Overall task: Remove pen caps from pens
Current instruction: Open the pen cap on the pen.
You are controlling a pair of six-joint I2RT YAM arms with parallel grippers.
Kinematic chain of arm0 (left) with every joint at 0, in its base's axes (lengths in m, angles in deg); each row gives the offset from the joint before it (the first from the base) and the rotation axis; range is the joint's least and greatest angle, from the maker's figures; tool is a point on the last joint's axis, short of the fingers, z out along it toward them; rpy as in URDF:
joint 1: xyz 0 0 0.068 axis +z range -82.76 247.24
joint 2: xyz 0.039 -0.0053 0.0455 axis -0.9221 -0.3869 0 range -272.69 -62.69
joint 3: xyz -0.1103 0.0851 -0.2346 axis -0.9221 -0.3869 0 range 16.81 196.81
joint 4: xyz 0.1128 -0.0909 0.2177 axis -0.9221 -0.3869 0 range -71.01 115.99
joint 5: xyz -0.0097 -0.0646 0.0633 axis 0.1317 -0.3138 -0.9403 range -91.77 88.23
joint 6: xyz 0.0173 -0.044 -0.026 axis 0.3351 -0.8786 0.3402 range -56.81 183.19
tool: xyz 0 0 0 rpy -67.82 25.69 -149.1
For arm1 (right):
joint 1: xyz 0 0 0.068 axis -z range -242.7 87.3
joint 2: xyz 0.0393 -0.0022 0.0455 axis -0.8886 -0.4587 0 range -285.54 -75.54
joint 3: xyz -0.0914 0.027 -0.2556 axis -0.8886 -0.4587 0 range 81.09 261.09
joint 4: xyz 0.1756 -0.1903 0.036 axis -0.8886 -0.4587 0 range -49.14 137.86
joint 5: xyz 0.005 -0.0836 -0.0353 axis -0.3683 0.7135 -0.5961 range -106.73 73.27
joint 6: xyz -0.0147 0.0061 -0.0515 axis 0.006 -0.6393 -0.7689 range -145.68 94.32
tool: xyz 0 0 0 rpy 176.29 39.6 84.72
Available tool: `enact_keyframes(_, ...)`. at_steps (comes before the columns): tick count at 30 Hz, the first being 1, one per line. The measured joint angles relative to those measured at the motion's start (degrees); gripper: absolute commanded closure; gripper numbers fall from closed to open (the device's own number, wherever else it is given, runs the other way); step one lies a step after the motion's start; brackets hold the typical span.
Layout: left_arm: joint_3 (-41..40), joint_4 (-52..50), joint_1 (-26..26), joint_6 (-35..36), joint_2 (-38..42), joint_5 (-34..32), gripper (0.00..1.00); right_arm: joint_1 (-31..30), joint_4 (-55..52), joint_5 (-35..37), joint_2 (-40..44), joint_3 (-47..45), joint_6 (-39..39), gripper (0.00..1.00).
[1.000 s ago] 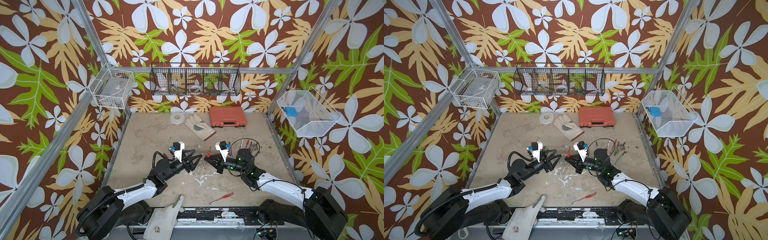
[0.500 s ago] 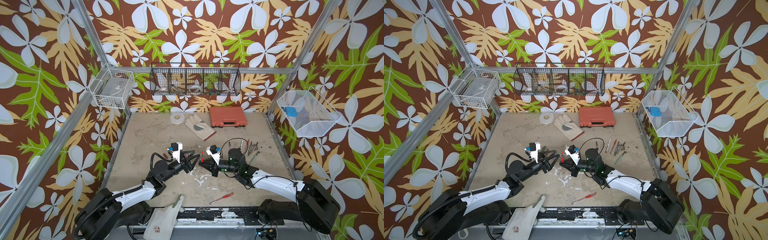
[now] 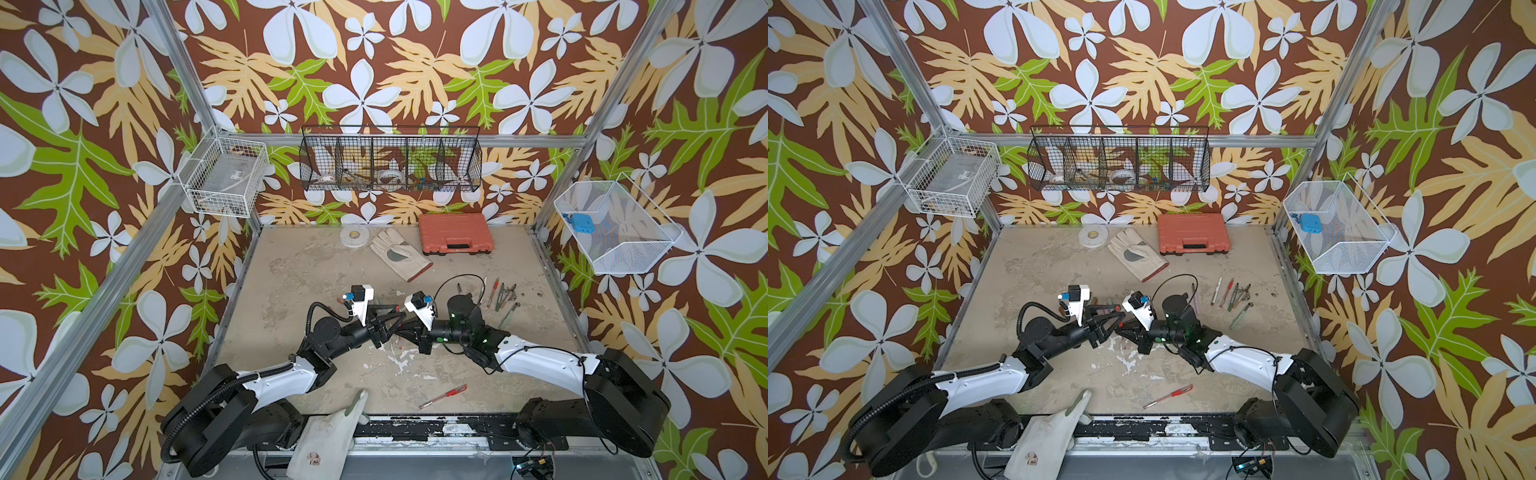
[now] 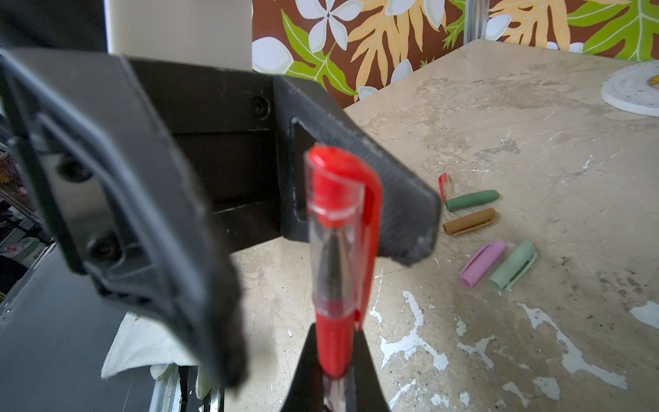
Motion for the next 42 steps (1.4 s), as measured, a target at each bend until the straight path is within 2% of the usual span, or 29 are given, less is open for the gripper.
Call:
enact_keyframes(13, 0.2, -1.29, 0.07, 1.53, 0.55, -1.36, 0.94, -1.53, -2.16, 1.14, -0.63, 1.25, -1.16, 1.0)
enact_keyframes(15, 0.2, -1.84, 0.07, 1.77, 0.9, -1.81, 0.97, -1.62, -2.47, 1.95, -0.44, 1.27, -1.16, 0.9)
enact_keyframes(18, 0.2, -2.56, 0.07, 1.84, 1.9, -1.97, 0.99, -1.7, -3.13, 2.56, 0.44, 1.22, -1.27, 0.74)
enact_keyframes(22, -0.02, -2.62, 0.07, 2.16, 3.8, -2.56, 1.0, -1.49, -3.21, 4.04, 3.19, 0.15, -1.86, 0.65)
enact_keyframes(26, -0.66, -1.79, 0.04, 2.8, 3.61, -1.75, 1.0, -0.11, -1.77, 3.23, 5.62, -1.79, -1.68, 0.63)
enact_keyframes(32, -1.27, 2.12, 0.04, 2.91, 1.42, 2.08, 1.0, 4.63, 3.98, -3.58, 7.26, -5.16, 2.69, 0.65)
enact_keyframes(42, -1.64, 8.09, 0.04, 1.66, -0.68, 7.3, 1.0, 4.81, 10.16, -13.6, 4.57, -5.31, 5.51, 0.61)
